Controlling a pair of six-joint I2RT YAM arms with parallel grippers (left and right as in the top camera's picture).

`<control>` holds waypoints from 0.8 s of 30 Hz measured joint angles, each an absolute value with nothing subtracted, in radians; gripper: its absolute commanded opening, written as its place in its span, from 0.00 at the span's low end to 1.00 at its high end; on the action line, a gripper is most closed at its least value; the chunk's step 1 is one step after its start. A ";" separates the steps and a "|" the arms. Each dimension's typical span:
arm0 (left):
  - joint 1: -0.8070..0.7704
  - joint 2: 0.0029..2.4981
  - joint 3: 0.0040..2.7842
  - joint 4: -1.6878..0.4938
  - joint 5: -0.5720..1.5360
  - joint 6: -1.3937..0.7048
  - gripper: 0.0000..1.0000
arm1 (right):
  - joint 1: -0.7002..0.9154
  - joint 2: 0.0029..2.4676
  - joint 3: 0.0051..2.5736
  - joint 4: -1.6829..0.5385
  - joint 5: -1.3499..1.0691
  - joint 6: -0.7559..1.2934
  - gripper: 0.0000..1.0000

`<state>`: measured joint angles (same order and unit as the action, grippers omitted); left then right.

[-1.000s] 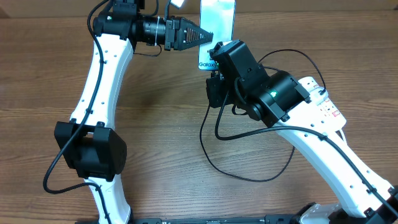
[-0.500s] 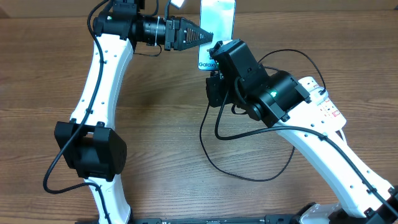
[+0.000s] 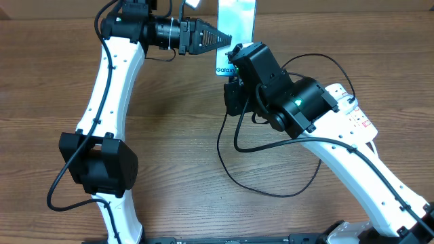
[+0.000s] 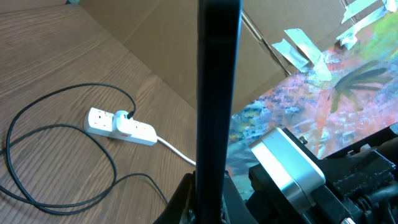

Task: Plug charger to phone and switch on socket
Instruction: 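Open the right gripper and raise the right arm away from the phone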

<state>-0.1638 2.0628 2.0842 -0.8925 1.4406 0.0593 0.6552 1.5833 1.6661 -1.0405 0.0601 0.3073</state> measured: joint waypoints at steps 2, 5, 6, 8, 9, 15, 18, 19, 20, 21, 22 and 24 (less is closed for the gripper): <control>-0.164 2.063 2.084 -0.892 1.441 0.059 0.04 | 0.655 1.583 1.666 -1.040 0.064 0.308 0.04; -0.164 2.063 2.084 -0.891 1.441 0.059 0.04 | 0.656 1.583 1.669 -1.042 0.072 0.307 0.04; -0.163 2.063 2.084 -0.889 1.443 0.059 0.04 | 0.656 1.583 1.674 -1.045 0.072 0.307 0.04; -0.162 2.063 2.084 -0.888 1.444 0.059 0.04 | 0.657 1.584 1.684 -1.049 0.072 0.304 0.04; -0.161 2.063 2.085 -0.889 1.442 0.059 0.04 | 0.657 1.584 1.692 -1.048 0.077 0.301 0.04; -0.167 2.063 2.084 -0.894 1.441 0.059 0.04 | 0.657 1.583 1.747 -1.018 0.095 0.292 0.09; -0.169 2.063 2.084 -0.895 1.441 0.059 0.04 | 0.657 1.583 1.747 -1.020 0.098 0.288 0.21; -0.169 2.063 2.084 -0.894 1.441 0.059 0.04 | 0.657 1.583 1.747 -1.022 0.099 0.286 0.23; -0.169 2.063 2.084 -0.894 1.441 0.059 0.04 | 0.657 1.583 1.747 -1.024 0.101 0.287 0.26; -0.169 2.063 2.084 -0.895 1.440 0.059 0.04 | 0.657 1.583 1.747 -1.029 0.102 0.289 0.28; -0.169 2.063 2.084 -0.895 1.440 0.059 0.04 | 0.657 1.583 1.747 -1.037 0.102 0.287 0.31; -0.169 2.063 2.084 -0.894 1.440 0.059 0.04 | 0.657 1.583 1.747 -1.062 0.105 0.287 0.35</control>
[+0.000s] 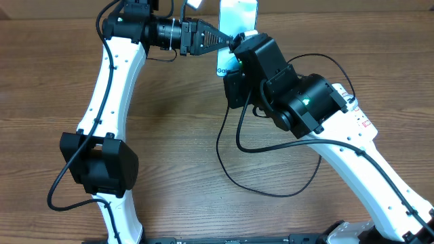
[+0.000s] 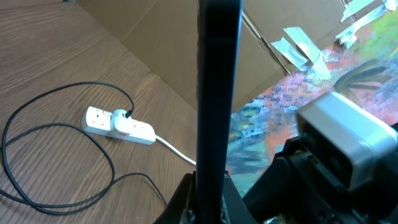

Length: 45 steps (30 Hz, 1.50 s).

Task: Plug charger to phone and switch on socket
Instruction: 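Open the right gripper and raise the right arm away from the phone, then lower the phone flat onto the table with the left gripper and release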

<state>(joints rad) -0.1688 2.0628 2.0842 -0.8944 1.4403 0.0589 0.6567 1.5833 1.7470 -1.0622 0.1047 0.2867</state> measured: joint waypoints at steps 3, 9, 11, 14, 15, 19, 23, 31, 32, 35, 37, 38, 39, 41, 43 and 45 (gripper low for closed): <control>-0.169 2.063 2.084 -0.895 1.435 0.059 0.04 | 0.657 1.583 1.747 -1.108 0.105 0.284 0.53; -0.169 2.063 2.084 -0.897 1.321 0.021 0.04 | 0.657 1.583 1.747 -1.182 0.104 0.292 0.89; -0.169 2.063 2.084 -0.897 1.261 -0.008 0.04 | 0.657 1.583 1.747 -1.191 0.105 0.300 0.98; -0.169 2.063 2.084 -0.912 1.163 -0.056 0.04 | 0.657 1.583 1.747 -1.191 0.105 0.310 1.00; -0.169 2.063 2.084 -0.922 1.131 -0.072 0.04 | 0.657 1.583 1.747 -1.191 0.104 0.312 1.00; -0.169 2.063 2.084 -1.019 0.969 -0.117 0.04 | 0.656 1.583 1.747 -1.191 0.105 0.314 1.00; -0.169 2.063 2.084 -1.138 0.849 -0.132 0.04 | 0.629 1.579 1.747 -1.189 0.104 0.321 1.00; -0.171 2.063 2.070 -1.238 0.728 -0.131 0.04 | 0.380 1.542 1.747 -1.181 0.107 0.392 1.00; -0.171 2.063 2.062 -1.237 0.723 -0.132 0.04 | 0.342 1.540 1.747 -1.183 0.109 0.397 1.00; -0.171 2.063 2.014 -1.215 0.713 -0.132 0.04 | 0.290 1.540 1.747 -1.190 0.108 0.404 1.00; -0.171 2.063 1.972 -1.190 0.706 -0.132 0.04 | 0.264 1.540 1.747 -1.194 0.109 0.409 1.00; -0.171 2.063 1.951 -1.174 0.705 -0.133 0.04 | 0.255 1.540 1.747 -1.196 0.109 0.410 1.00; -0.171 2.063 1.930 -1.154 0.706 -0.133 0.04 | 0.247 1.540 1.747 -1.197 0.108 0.411 1.00; -0.171 2.063 1.900 -1.119 0.706 -0.139 0.04 | 0.236 1.540 1.747 -1.198 0.109 0.412 1.00; -0.171 2.063 1.872 -1.090 0.707 -0.152 0.04 | 0.228 1.540 1.747 -1.198 0.109 0.415 1.00; -0.171 2.063 1.855 -1.076 0.707 -0.159 0.04 | 0.223 1.540 1.747 -1.197 0.108 0.415 1.00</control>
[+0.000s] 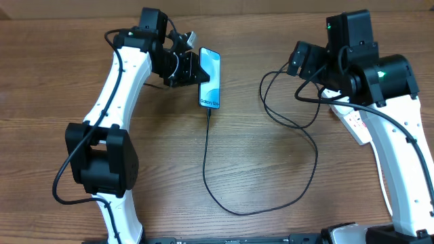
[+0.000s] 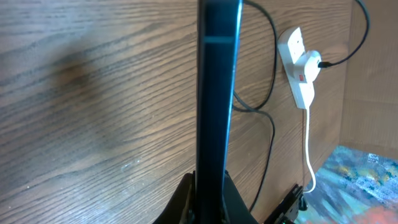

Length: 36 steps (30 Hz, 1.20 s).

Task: Plug charger to phone and switch on socket
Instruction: 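Lower the phone flat onto the table with the left gripper and release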

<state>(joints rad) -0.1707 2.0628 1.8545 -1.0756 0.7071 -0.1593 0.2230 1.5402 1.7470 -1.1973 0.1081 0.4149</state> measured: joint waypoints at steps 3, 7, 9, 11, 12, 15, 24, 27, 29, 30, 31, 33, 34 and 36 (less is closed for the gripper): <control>-0.171 2.063 1.832 -1.070 0.707 -0.166 0.04 | 0.223 1.540 1.747 -1.198 0.109 0.415 1.00; -0.182 2.063 1.805 -1.053 0.707 -0.168 0.04 | 0.223 1.540 1.747 -1.197 0.109 0.415 1.00; -0.189 2.068 1.801 -1.042 0.709 -0.173 0.04 | 0.223 1.540 1.747 -1.197 0.109 0.415 1.00; -0.191 2.080 1.801 -1.019 0.712 -0.183 0.04 | 0.223 1.540 1.747 -1.197 0.109 0.415 1.00; -0.191 2.090 1.801 -1.013 0.715 -0.186 0.04 | 0.223 1.540 1.747 -1.197 0.108 0.415 1.00; -0.193 2.127 1.801 -1.006 0.730 -0.193 0.04 | 0.223 1.540 1.747 -1.197 0.109 0.414 1.00; -0.197 2.198 1.800 -0.986 0.790 -0.204 0.04 | 0.223 1.540 1.747 -1.196 0.108 0.415 1.00; -0.197 2.198 1.800 -0.978 0.795 -0.204 0.04 | 0.223 1.540 1.747 -1.196 0.108 0.415 1.00; -0.198 2.198 1.800 -0.973 0.795 -0.204 0.04 | 0.223 1.540 1.747 -1.197 0.108 0.415 1.00; -0.199 2.198 1.800 -0.972 0.791 -0.204 0.04 | 0.223 1.540 1.747 -1.196 0.108 0.415 1.00; -0.202 2.198 1.800 -0.972 0.785 -0.204 0.04 | 0.223 1.540 1.747 -1.196 0.108 0.415 1.00; -0.208 2.198 1.799 -0.972 0.768 -0.204 0.04 | 0.223 1.540 1.747 -1.196 0.109 0.415 1.00; -0.210 2.198 1.799 -0.972 0.760 -0.205 0.05 | 0.223 1.540 1.747 -1.196 0.108 0.414 1.00; -0.210 2.198 1.797 -0.972 0.728 -0.216 0.04 | 0.223 1.540 1.747 -1.197 0.109 0.415 1.00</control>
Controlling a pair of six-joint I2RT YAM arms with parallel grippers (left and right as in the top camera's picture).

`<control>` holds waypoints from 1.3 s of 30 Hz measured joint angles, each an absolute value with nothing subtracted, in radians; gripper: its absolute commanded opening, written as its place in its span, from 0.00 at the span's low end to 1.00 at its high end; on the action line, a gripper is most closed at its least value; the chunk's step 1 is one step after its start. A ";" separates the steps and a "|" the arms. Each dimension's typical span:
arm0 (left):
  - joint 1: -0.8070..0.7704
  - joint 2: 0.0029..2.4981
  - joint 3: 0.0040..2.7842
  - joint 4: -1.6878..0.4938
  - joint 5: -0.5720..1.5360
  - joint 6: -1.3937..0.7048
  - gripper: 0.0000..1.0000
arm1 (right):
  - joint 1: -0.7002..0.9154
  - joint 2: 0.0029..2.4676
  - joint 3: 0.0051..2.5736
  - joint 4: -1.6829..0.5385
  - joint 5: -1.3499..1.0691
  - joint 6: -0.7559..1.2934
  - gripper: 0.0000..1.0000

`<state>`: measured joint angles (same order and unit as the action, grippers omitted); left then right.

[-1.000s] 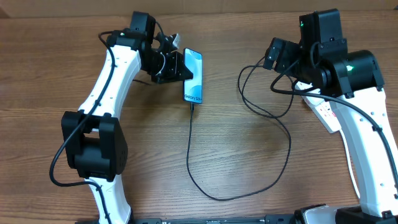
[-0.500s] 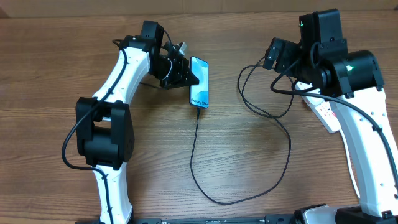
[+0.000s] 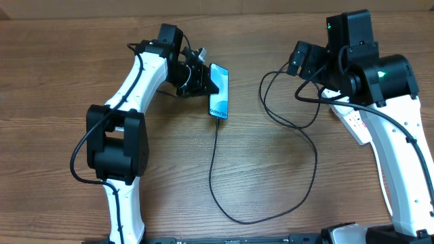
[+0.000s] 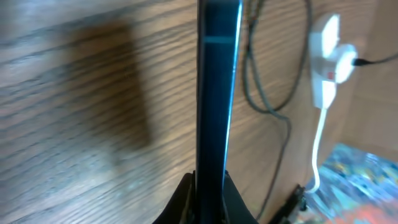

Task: Plug charger to phone and switch on socket
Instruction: 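Lower the phone flat onto the table with the left gripper and release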

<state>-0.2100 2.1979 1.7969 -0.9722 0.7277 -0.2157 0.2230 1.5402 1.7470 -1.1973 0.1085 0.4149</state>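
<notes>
My left gripper (image 3: 205, 83) is shut on the phone (image 3: 219, 93), which has a blue screen and is held on edge over the table's back middle. In the left wrist view the phone (image 4: 217, 93) is a dark vertical edge between my fingers (image 4: 186, 193). A black charger cable (image 3: 211, 163) is plugged into the phone's lower end. It loops across the table toward the white socket strip (image 3: 355, 123) at the right, and the charger plug (image 4: 341, 57) sits in the strip (image 4: 323, 87). My right gripper (image 3: 300, 59) hovers left of the strip; its jaws are not visible.
The cable's loop (image 3: 308, 176) lies over the table's middle and right. The strip's white cord (image 4: 317, 149) runs off toward cardboard and a coloured sheet (image 4: 354, 180) at the table's edge. My right arm (image 3: 390, 156) covers part of the strip.
My left gripper, still holding the phone, has moved slightly right and toward the front, closer to the tabletop. The cable has shifted with it. The right arm has not moved.
At first my left gripper held the phone high at the back while my right gripper was at its lower end. Then the right gripper pressed closer. Later the cable hung from the phone and the right arm stood by the socket strip. Now the phone is lower.
</notes>
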 measured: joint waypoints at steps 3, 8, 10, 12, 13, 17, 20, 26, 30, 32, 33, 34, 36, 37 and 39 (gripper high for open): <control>-0.213 2.198 1.789 -0.972 0.669 -0.238 0.04 | 0.223 1.540 1.747 -1.197 0.108 0.415 1.00; -0.213 2.199 1.784 -0.962 0.617 -0.244 0.04 | 0.223 1.540 1.747 -1.203 0.108 0.415 1.00; -0.213 2.205 1.784 -0.958 0.614 -0.245 0.04 | 0.223 1.540 1.747 -1.206 0.109 0.415 1.00; -0.213 2.218 1.784 -0.957 0.612 -0.245 0.04 | 0.223 1.540 1.747 -1.205 0.108 0.415 1.00; -0.213 2.228 1.784 -0.957 0.612 -0.245 0.04 | 0.223 1.540 1.747 -1.206 0.108 0.414 1.00; -0.213 2.281 1.783 -0.955 0.617 -0.249 0.04 | 0.223 1.540 1.747 -1.206 0.108 0.415 1.00; -0.212 2.293 1.782 -0.950 0.636 -0.249 0.04 | 0.223 1.540 1.747 -1.206 0.108 0.415 1.00; -0.212 2.293 1.782 -0.945 0.627 -0.255 0.14 | 0.223 1.540 1.747 -1.209 0.109 0.415 1.00; -0.209 2.294 1.781 -0.947 0.566 -0.259 0.21 | 0.223 1.540 1.747 -1.209 0.108 0.415 1.00; -0.207 2.294 1.781 -0.949 0.542 -0.259 0.27 | 0.223 1.540 1.747 -1.210 0.109 0.415 1.00; -0.207 2.294 1.781 -0.950 0.529 -0.261 0.32 | 0.223 1.540 1.747 -1.211 0.108 0.414 1.00; -0.205 2.294 1.781 -0.952 0.514 -0.261 0.34 | 0.223 1.540 1.747 -1.214 0.109 0.415 1.00; -0.202 2.294 1.780 -0.955 0.485 -0.262 0.38 | 0.223 1.540 1.747 -1.217 0.109 0.415 1.00; -0.200 2.294 1.780 -0.957 0.476 -0.261 0.46 | 0.223 1.540 1.747 -1.217 0.108 0.415 1.00; -0.199 2.294 1.780 -0.958 0.452 -0.263 0.74 | 0.223 1.540 1.747 -1.217 0.109 0.415 1.00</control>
